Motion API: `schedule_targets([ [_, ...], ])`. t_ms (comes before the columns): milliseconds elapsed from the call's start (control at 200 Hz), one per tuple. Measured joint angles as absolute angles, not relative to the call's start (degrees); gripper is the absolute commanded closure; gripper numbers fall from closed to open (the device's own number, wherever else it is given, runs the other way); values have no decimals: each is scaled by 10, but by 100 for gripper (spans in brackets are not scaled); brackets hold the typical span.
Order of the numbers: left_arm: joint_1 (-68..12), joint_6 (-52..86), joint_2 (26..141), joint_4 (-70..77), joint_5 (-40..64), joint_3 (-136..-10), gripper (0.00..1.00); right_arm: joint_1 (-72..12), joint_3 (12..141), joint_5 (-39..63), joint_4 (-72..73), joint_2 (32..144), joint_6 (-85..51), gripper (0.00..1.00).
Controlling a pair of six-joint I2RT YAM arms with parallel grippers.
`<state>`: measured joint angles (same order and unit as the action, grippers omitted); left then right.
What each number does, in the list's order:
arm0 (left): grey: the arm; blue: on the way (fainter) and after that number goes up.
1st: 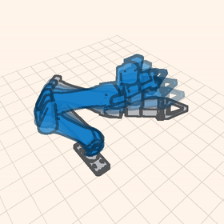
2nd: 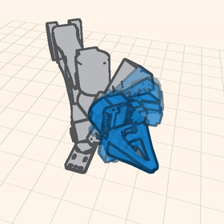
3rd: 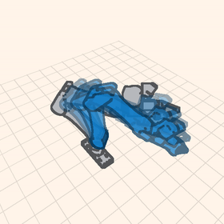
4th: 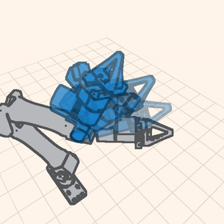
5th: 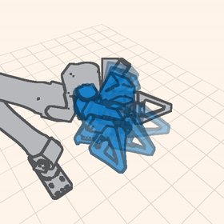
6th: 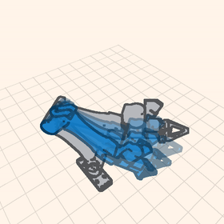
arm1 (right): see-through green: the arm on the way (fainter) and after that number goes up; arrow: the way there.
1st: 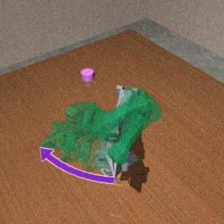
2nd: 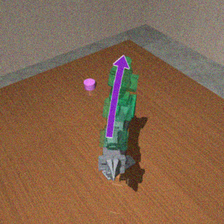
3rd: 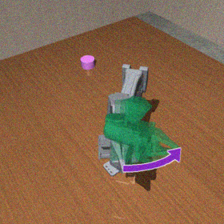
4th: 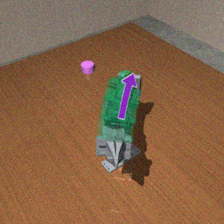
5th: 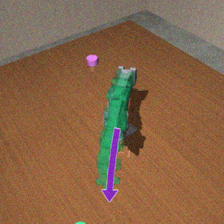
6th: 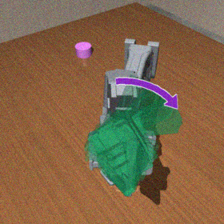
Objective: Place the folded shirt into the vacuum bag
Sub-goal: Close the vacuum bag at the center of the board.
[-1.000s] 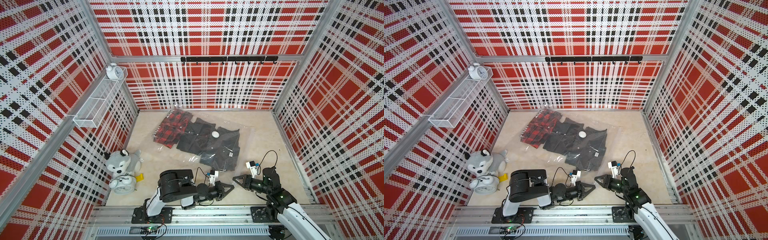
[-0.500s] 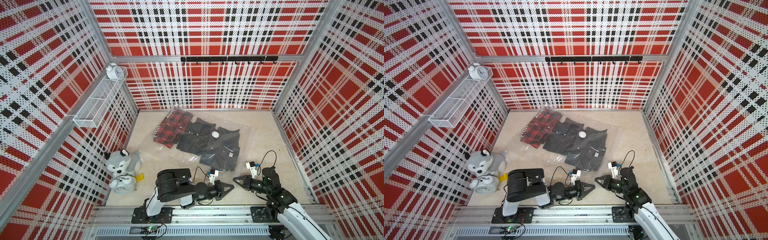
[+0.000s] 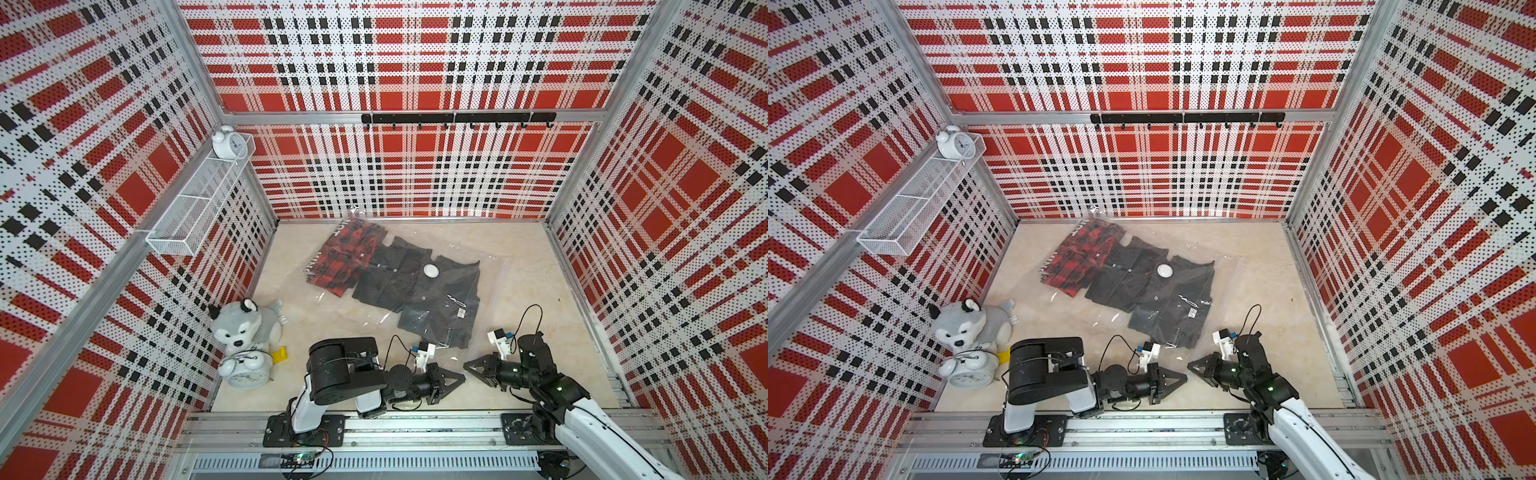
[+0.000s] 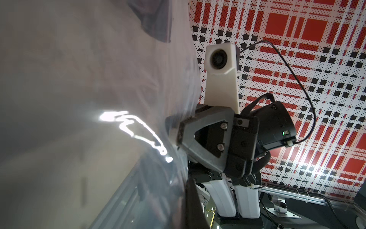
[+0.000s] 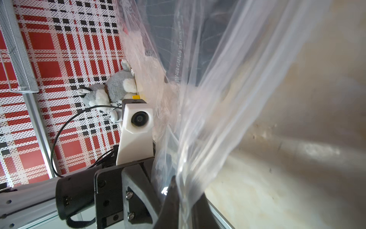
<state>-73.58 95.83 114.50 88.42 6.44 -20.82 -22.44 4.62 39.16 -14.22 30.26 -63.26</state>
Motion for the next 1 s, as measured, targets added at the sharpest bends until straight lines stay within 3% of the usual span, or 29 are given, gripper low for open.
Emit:
schedule_targets([
  [1002,-743,958,1144,898,71,-173,100,-235,56,402,-149,347,-674,100],
])
